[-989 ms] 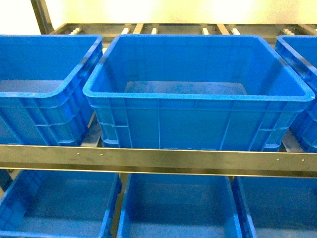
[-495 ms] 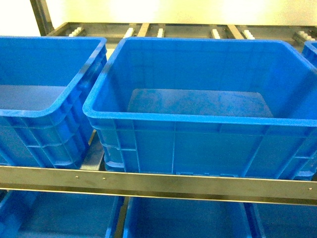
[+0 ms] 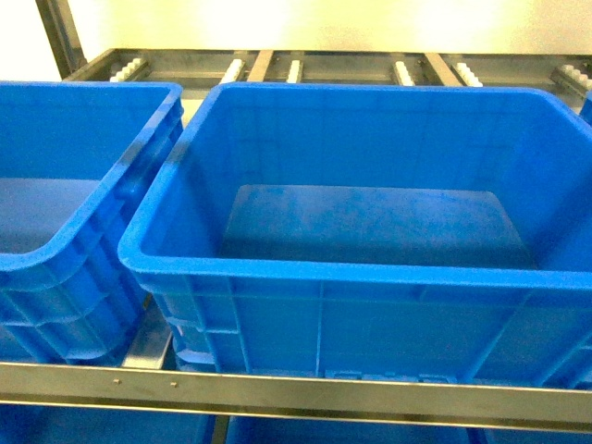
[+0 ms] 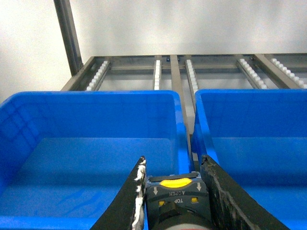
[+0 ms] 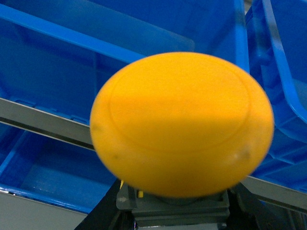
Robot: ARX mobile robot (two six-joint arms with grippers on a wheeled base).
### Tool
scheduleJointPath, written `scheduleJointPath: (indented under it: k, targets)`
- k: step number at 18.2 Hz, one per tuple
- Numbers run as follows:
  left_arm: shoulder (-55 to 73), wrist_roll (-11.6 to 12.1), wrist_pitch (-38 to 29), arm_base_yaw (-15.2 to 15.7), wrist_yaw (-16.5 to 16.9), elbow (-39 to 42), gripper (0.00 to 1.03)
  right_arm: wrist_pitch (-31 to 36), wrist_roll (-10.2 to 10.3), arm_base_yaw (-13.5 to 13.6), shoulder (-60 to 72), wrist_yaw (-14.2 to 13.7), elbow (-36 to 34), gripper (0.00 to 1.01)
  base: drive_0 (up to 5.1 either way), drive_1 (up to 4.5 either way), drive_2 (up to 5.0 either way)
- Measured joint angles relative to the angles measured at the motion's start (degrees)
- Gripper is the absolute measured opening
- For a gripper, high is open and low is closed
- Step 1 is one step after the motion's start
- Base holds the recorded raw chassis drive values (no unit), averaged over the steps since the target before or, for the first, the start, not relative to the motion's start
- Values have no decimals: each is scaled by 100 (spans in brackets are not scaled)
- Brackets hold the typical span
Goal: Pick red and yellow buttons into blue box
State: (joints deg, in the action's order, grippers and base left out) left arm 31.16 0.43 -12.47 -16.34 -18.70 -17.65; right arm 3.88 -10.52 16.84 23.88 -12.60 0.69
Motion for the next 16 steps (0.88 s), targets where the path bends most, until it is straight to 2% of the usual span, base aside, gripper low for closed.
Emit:
scheduleJointPath:
  k: [8, 9, 11, 13, 14, 15, 16]
  targets:
    - [20, 0, -2, 0, 4, 0, 27, -15, 0, 0, 2, 0, 0, 34, 0, 0, 0]
    - [20, 2, -2, 0, 4, 0, 27, -98, -11, -59, -85, 63, 0, 34, 0, 0, 0]
    - [22, 0, -2, 0, 4, 0, 27, -372, -166, -470, -599, 111, 11, 34, 0, 0, 0]
    - [22, 0, -2, 0, 4, 0, 27, -807, -286, -767, -848, 389, 149, 34, 0, 0, 0]
    - [22, 0, -2, 0, 4, 0, 27, -841, -306, -831, -772, 549, 382, 34, 0, 0, 0]
    - [22, 0, -2, 0, 4, 0, 27, -691, -291, -796, -474, 643, 708, 34, 0, 0, 0]
    - [22, 0, -2, 0, 4, 0, 27, -407, -282, -623, -101, 691, 997, 34, 0, 0, 0]
